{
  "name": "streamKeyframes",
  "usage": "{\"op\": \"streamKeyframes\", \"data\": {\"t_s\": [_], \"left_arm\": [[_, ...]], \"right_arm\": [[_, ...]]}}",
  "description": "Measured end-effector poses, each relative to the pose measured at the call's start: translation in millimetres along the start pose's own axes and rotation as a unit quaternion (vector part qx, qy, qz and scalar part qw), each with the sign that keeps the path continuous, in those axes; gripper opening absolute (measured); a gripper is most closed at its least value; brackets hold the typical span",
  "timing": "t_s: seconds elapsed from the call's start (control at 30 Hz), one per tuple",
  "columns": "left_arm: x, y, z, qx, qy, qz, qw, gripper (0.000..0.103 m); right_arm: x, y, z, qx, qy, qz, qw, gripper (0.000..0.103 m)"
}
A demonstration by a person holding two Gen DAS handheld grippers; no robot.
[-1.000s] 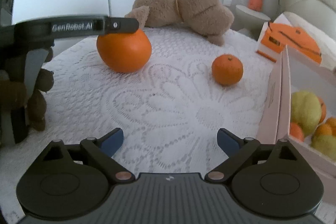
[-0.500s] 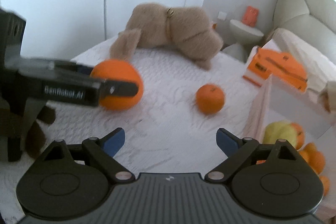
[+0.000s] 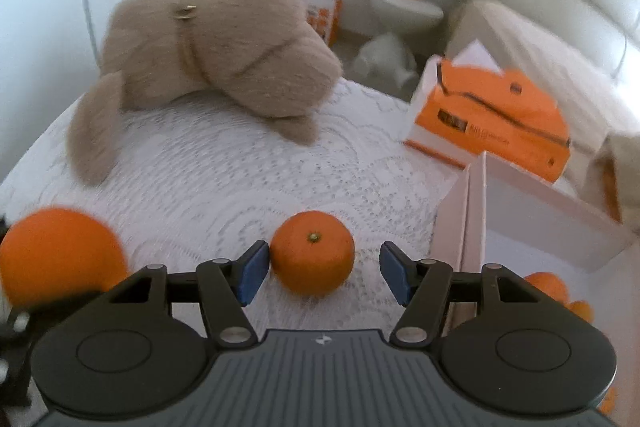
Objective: Organize fruits
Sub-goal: 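Hold the large orange in the left gripper while the right gripper grasps a small orange, then carry both oranges over the pink box and open both grippers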
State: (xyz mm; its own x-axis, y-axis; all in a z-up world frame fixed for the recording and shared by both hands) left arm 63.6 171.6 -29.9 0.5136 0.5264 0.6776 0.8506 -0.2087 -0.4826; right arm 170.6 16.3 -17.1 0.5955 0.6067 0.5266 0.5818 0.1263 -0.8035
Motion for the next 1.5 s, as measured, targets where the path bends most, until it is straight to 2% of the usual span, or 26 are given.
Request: {"op": "streamKeyframes", "data": {"t_s": [0.1,0.17,0.2,0.3,0.43,0.6,0.73,0.8,1.0,1.2,1.3,1.4,1.47,1.5], "left_arm": [[0,0,1,-0.002,-0.004,0.0,1.0,0.077],[0,0,1,-0.001,-0.003,0.0,1.0,0.077],[0,0,1,-0.001,-0.003,0.0,1.0,0.077],[0,0,0,-0.002,-0.003,0.0,1.0,0.077],[0,1,-1,-0.001,0.001,0.0,1.0,0.077],[0,2,0,-0.001,-0.006,0.004,1.0,0.078],[2,2,4,0.0,-0.034,0.014,0.9993,0.078],[1,6,8,-0.005,-0.065,0.035,0.9972,0.078],[-4,7,-5,0.028,-0.018,0.046,0.9984,0.078],[-6,4,-9,0.051,-0.019,0.034,0.998,0.076],[-2,1,-20,0.067,0.005,0.028,0.9974,0.076],[14,-7,-42,0.047,0.029,0.012,0.9984,0.076],[32,-14,-67,0.026,0.051,-0.009,0.9983,0.076],[43,-17,-83,0.014,0.063,-0.022,0.9976,0.076]], "right_arm": [[4,7,3,-0.011,-0.014,0.002,1.0,0.062],[5,8,9,-0.002,-0.027,0.004,1.0,0.05],[4,8,12,0.0,-0.034,0.006,0.999,0.047],[4,8,17,-0.011,-0.05,0.004,0.999,0.047],[-7,-12,20,0.02,-0.032,-0.007,0.999,0.047],[-30,-52,29,0.039,-0.045,-0.029,0.998,0.047],[-52,-67,37,0.039,-0.04,-0.032,0.998,0.047],[-63,-69,44,0.039,-0.044,-0.036,0.998,0.047],[-82,-74,54,0.042,-0.05,-0.054,0.996,0.047],[-88,-76,46,0.056,-0.026,-0.068,0.996,0.047],[-86,-80,42,0.063,-0.018,-0.081,0.995,0.047],[-76,-93,27,0.09,0.017,-0.109,0.99,0.046],[-60,-110,1,0.117,0.062,-0.137,0.982,0.046],[-49,-122,-19,0.114,0.082,-0.156,0.978,0.046]]}}
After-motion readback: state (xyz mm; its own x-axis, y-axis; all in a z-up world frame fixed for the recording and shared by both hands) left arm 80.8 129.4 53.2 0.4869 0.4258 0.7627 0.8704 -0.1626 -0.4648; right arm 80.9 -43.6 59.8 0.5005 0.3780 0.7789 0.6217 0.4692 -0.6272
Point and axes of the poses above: each gripper's, at about its wrist camera, not at the fingertips, and y roughly the way its jaws point, z to its left, x to its top, the point moved 6 cm from there along y, roughly the way its jaws point, and after that the axes turned 14 degrees about -y, right-handed, at the moved point
